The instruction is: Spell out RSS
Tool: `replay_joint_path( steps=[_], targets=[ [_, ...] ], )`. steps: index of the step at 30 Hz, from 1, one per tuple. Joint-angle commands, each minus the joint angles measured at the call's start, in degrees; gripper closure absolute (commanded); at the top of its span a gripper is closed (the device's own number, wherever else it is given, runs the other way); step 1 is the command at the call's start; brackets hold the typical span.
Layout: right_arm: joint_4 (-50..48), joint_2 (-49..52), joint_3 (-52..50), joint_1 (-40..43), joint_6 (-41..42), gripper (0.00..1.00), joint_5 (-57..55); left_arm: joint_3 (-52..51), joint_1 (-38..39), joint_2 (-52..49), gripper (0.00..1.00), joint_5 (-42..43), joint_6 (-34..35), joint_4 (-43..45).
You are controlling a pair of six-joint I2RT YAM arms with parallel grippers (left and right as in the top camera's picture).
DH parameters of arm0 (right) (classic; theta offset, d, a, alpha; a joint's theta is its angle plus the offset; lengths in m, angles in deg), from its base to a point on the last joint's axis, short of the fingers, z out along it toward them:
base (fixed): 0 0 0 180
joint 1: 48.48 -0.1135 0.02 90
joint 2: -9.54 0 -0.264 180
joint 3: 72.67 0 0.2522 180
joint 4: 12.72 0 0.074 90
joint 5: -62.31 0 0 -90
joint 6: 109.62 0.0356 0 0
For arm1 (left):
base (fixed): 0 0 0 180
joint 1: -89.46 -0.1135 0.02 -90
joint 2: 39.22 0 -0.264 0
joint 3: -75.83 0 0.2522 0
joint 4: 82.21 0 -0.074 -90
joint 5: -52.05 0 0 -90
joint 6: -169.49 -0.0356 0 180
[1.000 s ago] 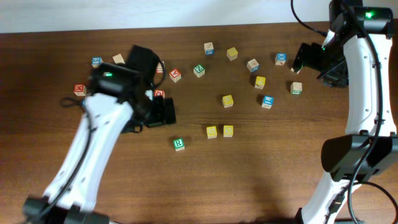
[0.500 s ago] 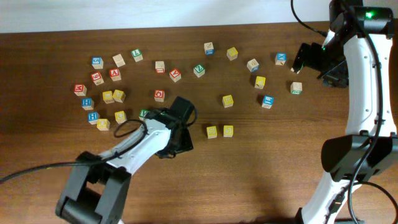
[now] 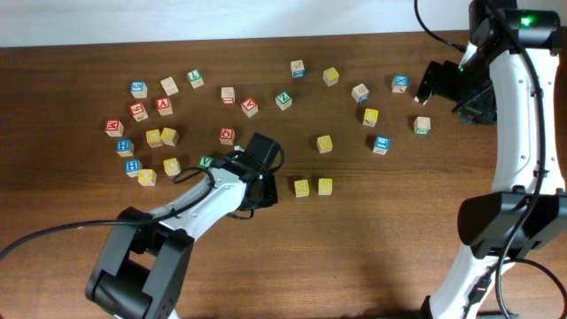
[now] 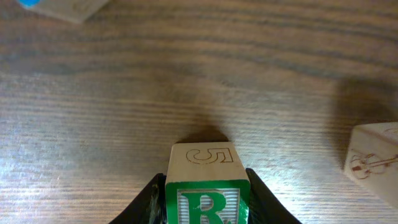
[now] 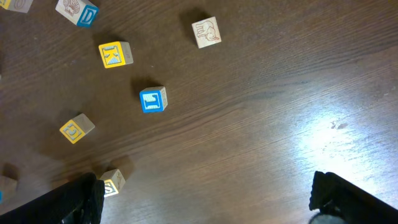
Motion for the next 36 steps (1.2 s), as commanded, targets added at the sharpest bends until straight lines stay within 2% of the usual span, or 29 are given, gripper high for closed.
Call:
replay_joint_path(
  steps=[1, 7, 18, 25, 28, 34, 36],
  targets=[
    [-0.1, 0.0, 0.4, 0.2, 0.5, 0.02, -0.1, -0.2, 0.1, -0.5, 0.70, 2.4, -2.7, 3.3],
    [-0.1, 0.0, 0.4, 0.2, 0.5, 0.02, -0.1, -0.2, 4.7, -0.5, 0.69, 2.8, -5.0, 9.7],
    [-0.1, 0.0, 0.4, 0.2, 0.5, 0.02, -0.1, -0.2, 5.4, -0.5, 0.69, 0.7, -6.3, 8.5],
    [-0.1, 0.0, 0.4, 0.2, 0.5, 0.02, -0.1, 0.1, 5.4, -0.5, 0.67, 4.3, -5.4, 8.0],
    [-0.1, 0.0, 0.4, 0.2, 0.5, 0.02, -0.1, 5.0, 4.4, -0.5, 0.57, 4.3, -5.4, 1.5],
    [-0.1, 0.0, 0.4, 0.2, 0.5, 0.02, -0.1, 19.2, 0.7, 1.5, 0.55, 4.4, -6.6, -16.3],
    [-0.1, 0.0, 0.4, 0.2, 0.5, 0.02, -0.1, 25.7, -1.1, 6.1, 0.47, 4.3, -8.0, -22.4]
  ],
)
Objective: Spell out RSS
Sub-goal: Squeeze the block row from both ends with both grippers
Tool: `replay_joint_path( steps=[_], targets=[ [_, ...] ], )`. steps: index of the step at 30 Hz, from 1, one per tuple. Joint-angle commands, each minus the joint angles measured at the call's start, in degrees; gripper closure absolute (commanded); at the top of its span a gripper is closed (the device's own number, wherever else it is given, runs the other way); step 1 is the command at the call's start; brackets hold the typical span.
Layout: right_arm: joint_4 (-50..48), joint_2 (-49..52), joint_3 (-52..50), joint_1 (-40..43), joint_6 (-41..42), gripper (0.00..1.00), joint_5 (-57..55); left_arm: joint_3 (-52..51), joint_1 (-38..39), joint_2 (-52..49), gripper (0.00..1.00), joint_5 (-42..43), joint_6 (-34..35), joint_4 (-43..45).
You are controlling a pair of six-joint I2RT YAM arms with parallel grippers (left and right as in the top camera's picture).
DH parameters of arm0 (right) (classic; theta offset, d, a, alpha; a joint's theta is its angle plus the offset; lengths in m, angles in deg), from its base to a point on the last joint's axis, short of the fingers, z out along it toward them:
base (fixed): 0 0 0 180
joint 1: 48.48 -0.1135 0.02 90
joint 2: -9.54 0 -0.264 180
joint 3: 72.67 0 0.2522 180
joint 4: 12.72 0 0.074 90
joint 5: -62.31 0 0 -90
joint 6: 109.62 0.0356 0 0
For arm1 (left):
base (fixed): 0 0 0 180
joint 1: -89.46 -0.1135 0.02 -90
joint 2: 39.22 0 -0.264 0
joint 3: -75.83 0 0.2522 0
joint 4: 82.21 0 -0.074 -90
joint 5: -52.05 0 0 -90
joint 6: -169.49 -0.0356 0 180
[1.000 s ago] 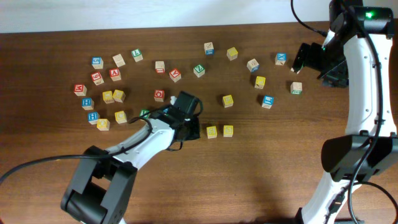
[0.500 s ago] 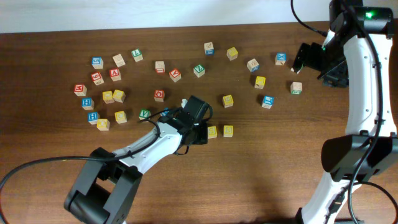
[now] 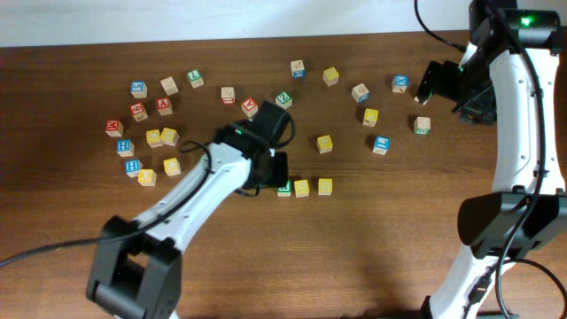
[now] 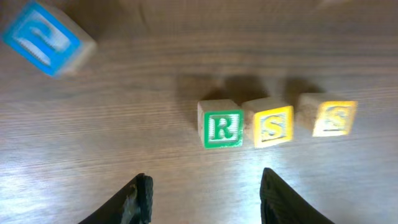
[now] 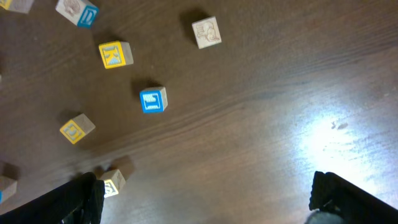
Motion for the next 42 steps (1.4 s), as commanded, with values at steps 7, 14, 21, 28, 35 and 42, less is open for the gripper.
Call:
replay_joint_path(
  steps=[7, 14, 21, 28, 35, 42],
  targets=[
    [-2.5, 0.0, 0.4, 0.2, 0.7, 0.02, 3.3, 9.8, -17.0, 19.2, 0.19, -4.2, -1.9, -23.3],
    [3.3, -0.3, -6.3, -10.4, -17.0, 0.32, 21.9, 6.5, -22.2, 19.0, 0.01, -5.9, 2.6, -21.4],
    [-7.1, -0.2, -25.6, -31.7, -2.8, 0.46, 4.8, 3.3, -31.8, 18.9, 0.29, -6.1, 1.4, -22.0],
    [-10.6, -0.2, -30.3, -23.8, -1.1, 0.96, -0.1, -12.1, -23.1, 18.3, 1.00, 5.1, -2.1, -3.6],
    [-25.5, -0.2, -45.9, -21.2, -3.0, 0.96, 9.0, -14.1, -8.2, 0.1, 1.00, 6.2, 1.0, 13.7],
    [-35.5, -0.2, -50.8, -21.3, -2.9, 0.96, 18.6, -14.1, -7.0, -6.9, 1.00, 6.6, 4.8, 20.0]
  ],
)
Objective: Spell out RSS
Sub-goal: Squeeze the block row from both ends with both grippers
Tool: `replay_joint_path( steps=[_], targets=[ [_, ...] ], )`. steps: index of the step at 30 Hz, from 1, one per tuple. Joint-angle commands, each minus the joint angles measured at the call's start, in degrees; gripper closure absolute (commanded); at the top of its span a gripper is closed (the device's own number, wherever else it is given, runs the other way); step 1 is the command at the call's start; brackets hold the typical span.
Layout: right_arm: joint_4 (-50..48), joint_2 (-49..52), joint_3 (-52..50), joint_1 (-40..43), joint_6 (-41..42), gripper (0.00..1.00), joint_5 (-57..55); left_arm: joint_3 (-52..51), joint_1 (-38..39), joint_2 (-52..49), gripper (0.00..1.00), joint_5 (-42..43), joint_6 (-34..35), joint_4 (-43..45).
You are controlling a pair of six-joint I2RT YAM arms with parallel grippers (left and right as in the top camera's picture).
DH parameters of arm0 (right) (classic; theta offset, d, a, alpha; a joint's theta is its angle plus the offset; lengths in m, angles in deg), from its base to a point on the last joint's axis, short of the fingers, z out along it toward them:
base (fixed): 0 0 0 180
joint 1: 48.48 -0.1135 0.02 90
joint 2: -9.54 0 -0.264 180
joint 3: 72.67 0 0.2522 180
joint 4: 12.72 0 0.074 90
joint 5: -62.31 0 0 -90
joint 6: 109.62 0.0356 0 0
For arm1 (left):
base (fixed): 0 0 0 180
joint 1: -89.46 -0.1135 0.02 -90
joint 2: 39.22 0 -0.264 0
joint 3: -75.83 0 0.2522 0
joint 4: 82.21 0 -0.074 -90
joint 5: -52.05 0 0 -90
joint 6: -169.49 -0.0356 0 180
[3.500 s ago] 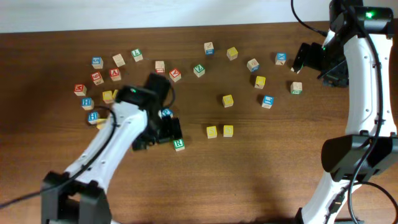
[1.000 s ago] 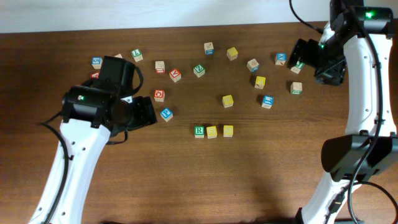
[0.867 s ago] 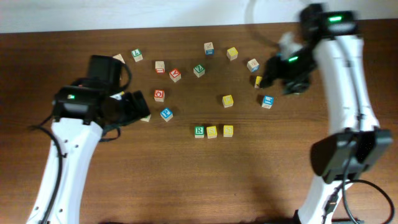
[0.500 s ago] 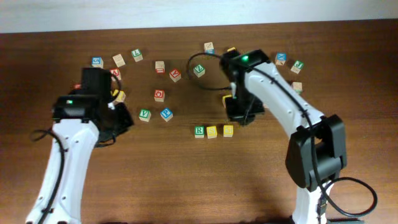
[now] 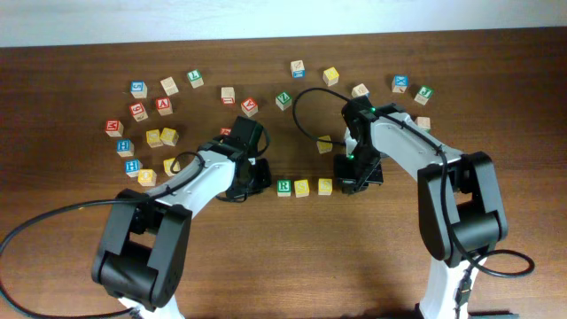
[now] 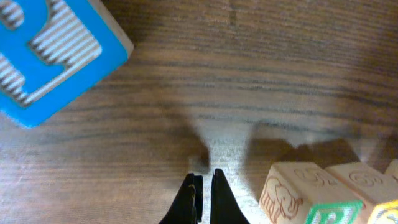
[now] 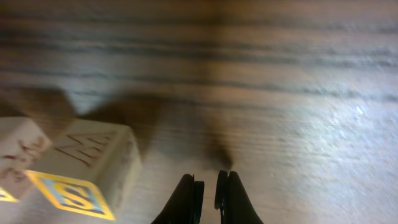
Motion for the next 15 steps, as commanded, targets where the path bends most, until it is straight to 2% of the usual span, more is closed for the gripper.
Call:
replay_joint_path(
  steps=[1, 15],
  targets=[
    [-1.8, -0.4, -0.4, -0.2, -0.5, 0.96, 7.0, -0.1, 0.1, -1.3, 1.00, 1.8, 1.0, 1.2],
    [-6.8, 0.9, -0.5, -7.1, -0.5, 0.96, 7.6, -0.1, 1.3, -1.4, 1.00, 6.6, 1.0, 3.5]
  ],
)
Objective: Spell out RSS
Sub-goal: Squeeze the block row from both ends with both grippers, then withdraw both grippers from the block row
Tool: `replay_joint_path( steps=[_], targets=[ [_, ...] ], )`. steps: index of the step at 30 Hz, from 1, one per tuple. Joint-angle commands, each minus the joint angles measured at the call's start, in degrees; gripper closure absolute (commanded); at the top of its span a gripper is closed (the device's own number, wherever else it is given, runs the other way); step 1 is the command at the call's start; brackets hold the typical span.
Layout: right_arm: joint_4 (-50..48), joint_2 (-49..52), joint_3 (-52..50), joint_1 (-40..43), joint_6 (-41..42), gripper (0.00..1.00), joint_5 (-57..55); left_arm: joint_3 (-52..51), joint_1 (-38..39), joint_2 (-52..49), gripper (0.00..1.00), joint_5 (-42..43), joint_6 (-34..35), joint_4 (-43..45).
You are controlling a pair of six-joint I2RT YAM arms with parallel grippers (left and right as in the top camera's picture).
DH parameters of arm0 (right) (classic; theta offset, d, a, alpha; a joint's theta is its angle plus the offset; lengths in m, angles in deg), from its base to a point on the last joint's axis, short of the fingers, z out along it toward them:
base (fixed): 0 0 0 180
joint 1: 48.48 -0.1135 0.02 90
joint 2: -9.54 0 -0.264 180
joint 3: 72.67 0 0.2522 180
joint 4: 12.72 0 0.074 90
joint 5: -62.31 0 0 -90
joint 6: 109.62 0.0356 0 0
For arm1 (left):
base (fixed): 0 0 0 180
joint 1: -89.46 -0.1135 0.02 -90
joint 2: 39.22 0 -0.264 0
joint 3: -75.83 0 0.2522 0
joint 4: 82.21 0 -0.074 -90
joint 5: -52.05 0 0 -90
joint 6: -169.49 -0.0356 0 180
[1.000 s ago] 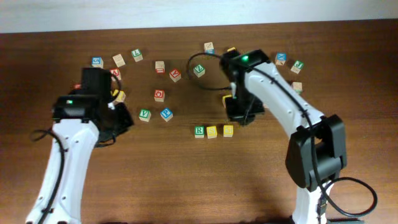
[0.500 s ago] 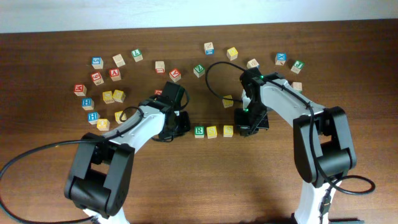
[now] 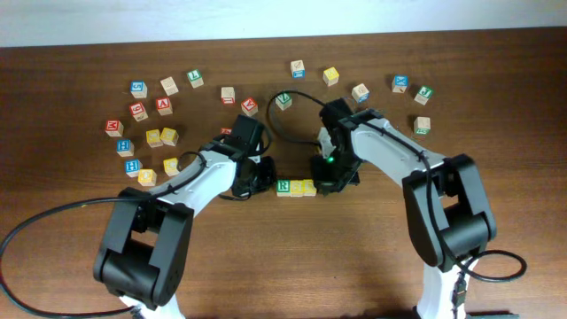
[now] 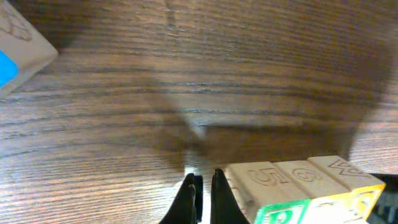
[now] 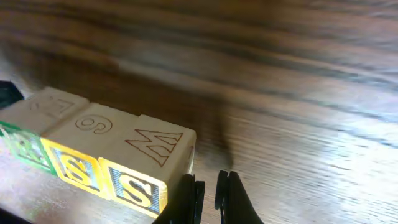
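Note:
A green R block [image 3: 282,186] and two yellow S blocks [image 3: 296,188] [image 3: 309,187] stand touching in one row at the table's middle, reading R S S. My left gripper [image 3: 263,177] is shut and low on the table, right against the R block's [image 4: 280,214] left side [image 4: 202,194]. Shut as well, my right gripper [image 3: 327,182] sits at the row's right end, its left finger against the last S block [image 5: 134,190] [image 5: 208,196]. The right wrist view also shows the middle S [image 5: 74,169] and the R [image 5: 22,146].
Many other letter blocks lie scattered along the back: a cluster at the left [image 3: 153,137], a red one [image 3: 250,106] behind the left arm, several at the back right [image 3: 400,83]. A blue-faced block [image 4: 18,50] lies left of the left gripper.
Both shut grippers have moved inward toward each other. The three blocks, which stood with small gaps, now touch in a tight row between the two grippers.
First my left gripper held the R block low, left of the two S blocks, with the right arm raised at the back right. Then the R stood beside the S blocks and the left gripper was open above. Later both grippers, shut, flanked the row; now it is tight.

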Motion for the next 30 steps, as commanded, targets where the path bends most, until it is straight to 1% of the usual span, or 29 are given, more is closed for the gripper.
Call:
replay_joint_path(
  steps=[1, 4, 7, 14, 23, 24, 26, 28, 30],
  targets=[
    [0.0, 0.7, -0.3, -0.5, -0.5, 0.96, 0.9, -0.1, 1.6, -0.8, 1.00, 0.9, 0.4, 0.1],
    [-0.1, 0.7, -0.3, -0.6, -0.5, 0.96, 0.9, -0.1, 1.7, -0.8, 1.00, 0.9, 0.4, -0.2],
    [-1.3, 0.7, -0.3, -0.6, -0.5, 0.96, 1.0, -0.1, 1.7, -0.8, 1.00, 0.9, 0.4, -2.5],
    [0.6, 0.7, -0.3, -0.6, 0.3, 0.96, 0.9, -0.1, 1.7, -0.8, 1.00, 0.6, 0.4, -1.3],
    [-0.7, 0.7, -0.3, -0.6, 0.3, 0.95, 0.7, -0.1, 1.7, -0.8, 1.00, 0.5, 0.3, -2.3],
    [-0.5, 0.7, -0.3, -0.6, 0.3, 0.94, 0.7, -0.1, 1.7, -0.8, 1.00, -0.9, 0.3, -2.4],
    [-0.5, 0.7, -0.3, -0.5, 0.3, 0.88, 0.5, -0.1, 1.7, -0.8, 1.00, -2.5, 0.3, -2.6],
    [0.2, 0.7, -0.3, -0.5, 0.3, 0.91, 0.5, 0.4, 1.7, -0.8, 1.00, -2.5, -0.2, -2.6],
    [0.4, 0.7, -0.3, -0.5, 0.3, 0.91, 0.5, 0.7, 1.7, -0.8, 1.00, -3.1, -0.3, -2.7]
  ],
)
